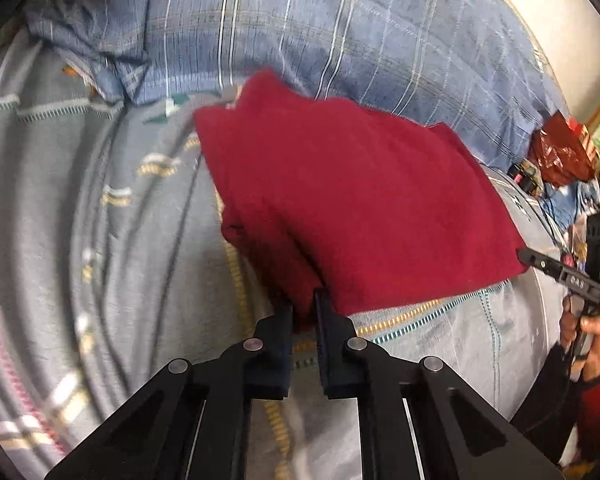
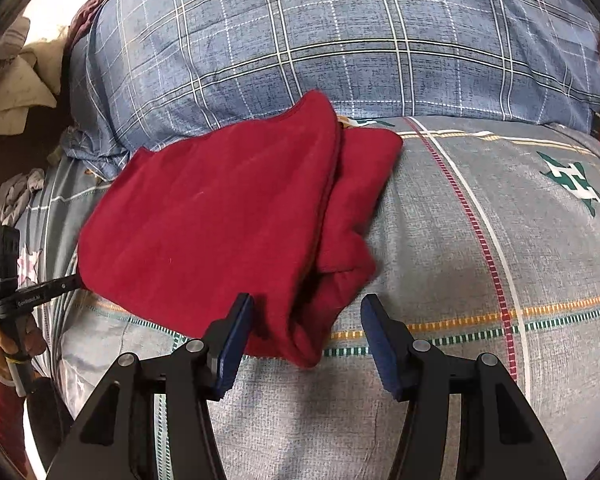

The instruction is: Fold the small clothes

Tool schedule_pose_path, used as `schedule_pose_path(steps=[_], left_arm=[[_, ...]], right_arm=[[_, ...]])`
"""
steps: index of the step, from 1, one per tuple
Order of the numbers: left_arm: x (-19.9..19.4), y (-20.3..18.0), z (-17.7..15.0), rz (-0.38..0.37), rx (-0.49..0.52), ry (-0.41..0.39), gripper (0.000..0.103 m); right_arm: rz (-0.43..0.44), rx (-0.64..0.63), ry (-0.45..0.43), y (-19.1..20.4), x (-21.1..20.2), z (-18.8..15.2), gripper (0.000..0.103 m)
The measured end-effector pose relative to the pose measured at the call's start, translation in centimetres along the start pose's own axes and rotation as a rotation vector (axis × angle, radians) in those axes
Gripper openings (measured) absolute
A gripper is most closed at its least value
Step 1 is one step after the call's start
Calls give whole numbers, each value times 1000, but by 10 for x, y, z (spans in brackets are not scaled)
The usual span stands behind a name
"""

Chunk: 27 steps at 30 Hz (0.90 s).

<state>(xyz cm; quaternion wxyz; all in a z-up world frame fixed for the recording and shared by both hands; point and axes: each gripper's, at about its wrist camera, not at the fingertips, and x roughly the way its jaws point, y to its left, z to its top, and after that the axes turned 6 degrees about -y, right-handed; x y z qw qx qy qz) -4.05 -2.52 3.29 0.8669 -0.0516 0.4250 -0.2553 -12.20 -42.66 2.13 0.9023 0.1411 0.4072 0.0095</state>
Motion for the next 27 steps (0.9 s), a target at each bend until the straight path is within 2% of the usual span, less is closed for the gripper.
schedule_pose_path(steps=[6, 15, 16, 18, 21, 24, 27], left_arm=[[-12, 11, -17, 70, 7, 12, 8], [-16, 1, -15, 79, 8, 8, 8], [-18, 1, -14, 76, 7, 6, 8], [-25, -1, -13, 61, 9, -9, 8], [-36, -8, -17, 45, 43, -16, 8], [-28, -5, -31, 45, 42, 27, 8], [-19, 1, -40, 65, 9, 34, 10]], right_arm=[[2, -3, -11, -2, -6, -1, 57], [38, 8, 6, 3, 2, 0, 57], [45, -6, 3, 6, 4, 1, 55], [38, -57, 5, 15, 10, 3, 10], [7, -119, -18, 25, 4, 8, 10], [-28, -165, -45, 24, -14, 11, 9], [-96, -149, -11, 9, -10, 5, 5]])
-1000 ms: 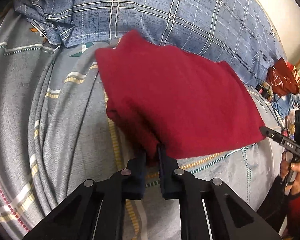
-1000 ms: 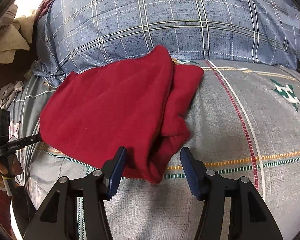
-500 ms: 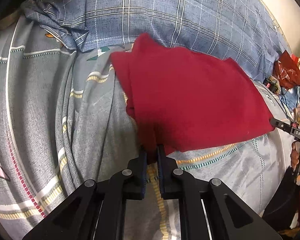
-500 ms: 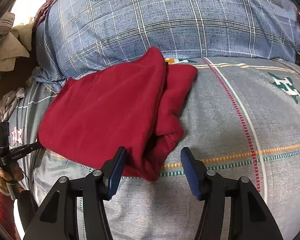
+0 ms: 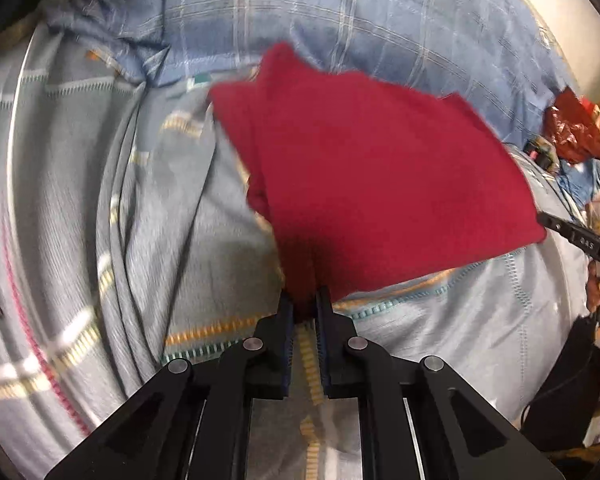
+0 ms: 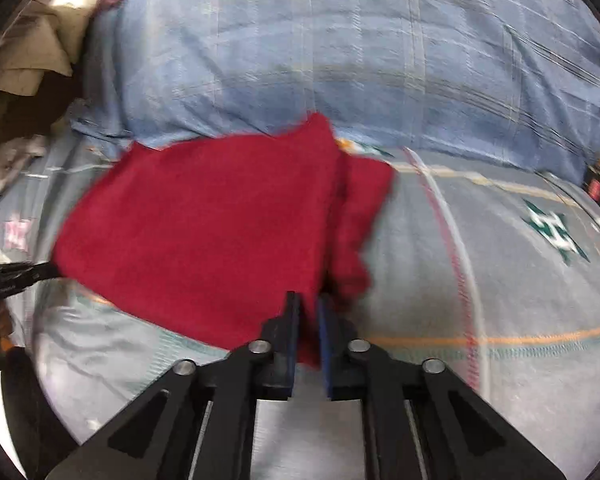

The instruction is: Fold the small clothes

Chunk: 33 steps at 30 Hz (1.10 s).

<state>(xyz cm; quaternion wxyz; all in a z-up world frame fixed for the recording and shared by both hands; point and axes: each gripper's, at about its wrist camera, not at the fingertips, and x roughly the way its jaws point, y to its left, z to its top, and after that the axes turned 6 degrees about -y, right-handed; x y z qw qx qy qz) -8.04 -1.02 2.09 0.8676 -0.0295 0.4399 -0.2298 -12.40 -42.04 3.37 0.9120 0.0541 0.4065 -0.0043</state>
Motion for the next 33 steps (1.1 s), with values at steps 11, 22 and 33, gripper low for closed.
schedule_pose_path(steps=[11, 22, 33], left_arm=[[-45, -18, 6, 138, 5, -89, 45], [-54, -39, 33, 205, -14, -170, 55], [4, -33, 67, 277, -55, -160, 55]], right_arm=[[-5, 87, -77, -7, -26, 7, 53], [71, 29, -56, 39, 5, 31, 70], [101, 52, -55, 54, 53, 72, 80]])
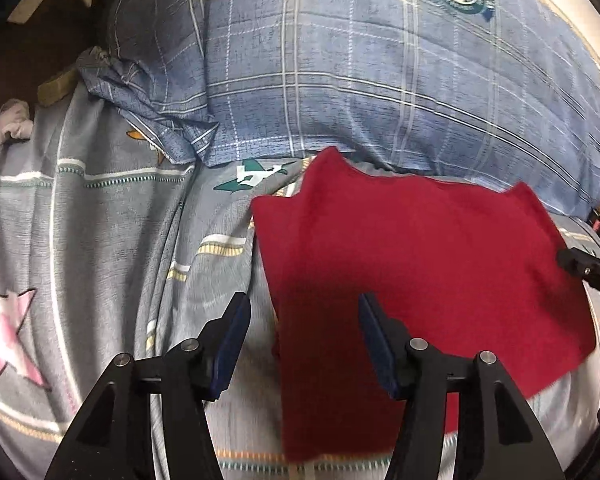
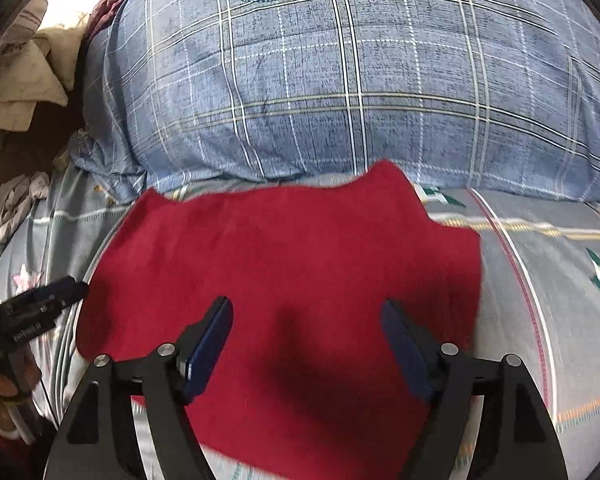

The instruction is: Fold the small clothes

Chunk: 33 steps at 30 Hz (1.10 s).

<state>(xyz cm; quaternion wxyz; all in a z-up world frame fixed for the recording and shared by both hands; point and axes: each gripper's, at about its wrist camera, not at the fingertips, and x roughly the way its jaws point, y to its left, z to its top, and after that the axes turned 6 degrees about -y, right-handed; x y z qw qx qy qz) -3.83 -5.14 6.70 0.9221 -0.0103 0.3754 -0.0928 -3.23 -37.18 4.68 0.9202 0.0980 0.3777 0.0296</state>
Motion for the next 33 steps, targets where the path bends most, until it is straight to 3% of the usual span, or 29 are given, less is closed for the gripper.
schedule_pose_path(steps=[4, 9, 11, 13, 17, 23, 27, 30, 31, 32, 33], left_arm=[[28, 5, 3, 14, -15, 15, 56], [54, 18, 7, 1, -50, 26, 68], [58, 24, 7, -5, -65, 26, 71], [62, 28, 7, -14, -84, 32, 71], [62, 25, 6, 8, -66, 14, 71], [47, 18, -4, 34, -57, -29, 71], [32, 15, -6, 45, -81, -12, 67], [14, 15, -9, 24, -74, -131, 70], [15, 16, -13, 65, -69, -126, 68], [20, 15, -14, 94, -53, -64, 67], [21, 15, -14, 60, -40, -54, 67]], right_arm=[[-29, 17, -18, -9, 24, 16, 83], [-111, 27, 36, -28, 68, 23, 83], [-135, 0, 7, -29, 77, 22, 84], [-150, -38, -2, -25, 84, 18, 91], [-137, -77, 13, -18, 90, 15, 100], [-53, -10, -31, -32, 81, 12, 102], [-54, -18, -31, -31, 82, 11, 103], [-52, -17, -35, -28, 87, 12, 103], [-58, -22, -33, -26, 89, 12, 103], [-67, -31, -31, -24, 91, 13, 103], [-75, -37, -29, -24, 91, 13, 103]])
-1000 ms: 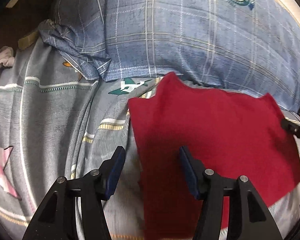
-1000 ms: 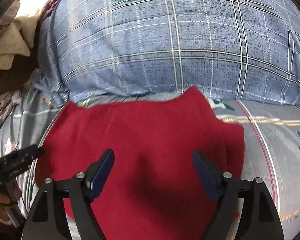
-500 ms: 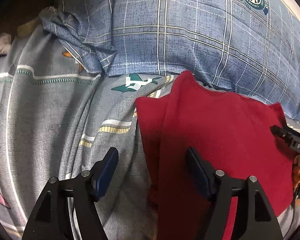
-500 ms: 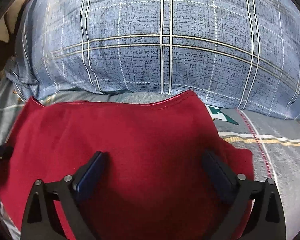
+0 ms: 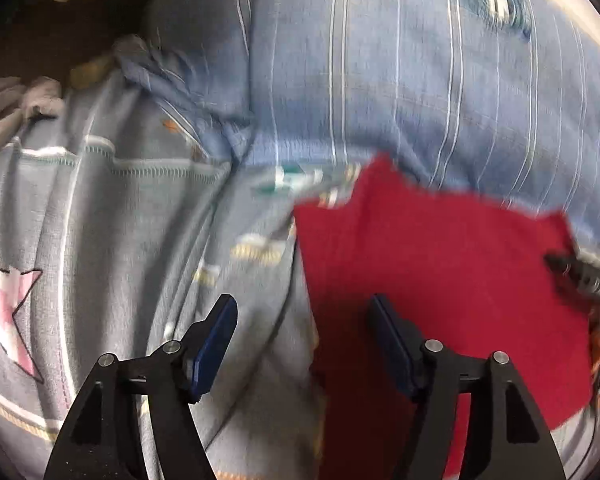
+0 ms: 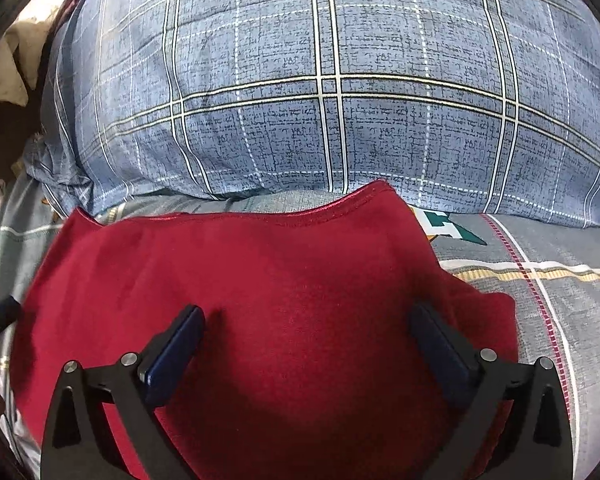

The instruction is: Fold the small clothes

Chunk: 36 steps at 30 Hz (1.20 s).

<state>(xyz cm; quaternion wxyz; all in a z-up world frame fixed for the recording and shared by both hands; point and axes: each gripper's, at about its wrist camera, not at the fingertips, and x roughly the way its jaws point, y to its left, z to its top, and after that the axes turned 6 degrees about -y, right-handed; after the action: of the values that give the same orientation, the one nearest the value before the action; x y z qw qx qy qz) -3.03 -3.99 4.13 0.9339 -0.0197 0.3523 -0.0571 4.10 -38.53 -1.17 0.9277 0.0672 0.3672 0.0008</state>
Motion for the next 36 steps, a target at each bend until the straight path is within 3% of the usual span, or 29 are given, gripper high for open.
schedule_pose_path(steps=[7, 11, 12, 14, 17, 20, 24, 29, 32, 33, 34, 36], left_arm=[[-3, 6, 9, -38, -46, -20, 68], [0, 11, 10, -13, -50, -6, 68], [3, 14, 11, -14, -59, -3, 68], [4, 16, 11, -14, -71, 7, 68], [2, 24, 9, -26, -90, 29, 68], [-2, 37, 4, -31, -123, 55, 68], [-1, 50, 6, -34, -150, 80, 68], [9, 54, 9, -69, -180, 116, 68], [9, 58, 10, -71, -177, 122, 68], [10, 59, 10, -74, -180, 126, 68], [10, 59, 10, -78, -182, 129, 68], [8, 59, 10, -101, -176, 128, 68]], right_arm=[[-18, -24, 9, 6, 3, 0, 103], [-113, -124, 65, 29, 5, 2, 102], [-119, -157, 85, 39, 3, 4, 99], [-21, -195, 62, 67, -9, 7, 88], [39, -257, 45, 114, -13, 10, 88], [120, -288, 75, 160, 4, 18, 73], [155, -318, 106, 207, 40, 29, 64], [137, -273, 264, 231, 105, 27, 66], [110, -296, 251, 239, 97, 33, 66], [145, -276, 252, 240, 88, 36, 67], [192, -255, 251, 241, 81, 39, 70], [242, -249, 258, 246, 69, 39, 91]])
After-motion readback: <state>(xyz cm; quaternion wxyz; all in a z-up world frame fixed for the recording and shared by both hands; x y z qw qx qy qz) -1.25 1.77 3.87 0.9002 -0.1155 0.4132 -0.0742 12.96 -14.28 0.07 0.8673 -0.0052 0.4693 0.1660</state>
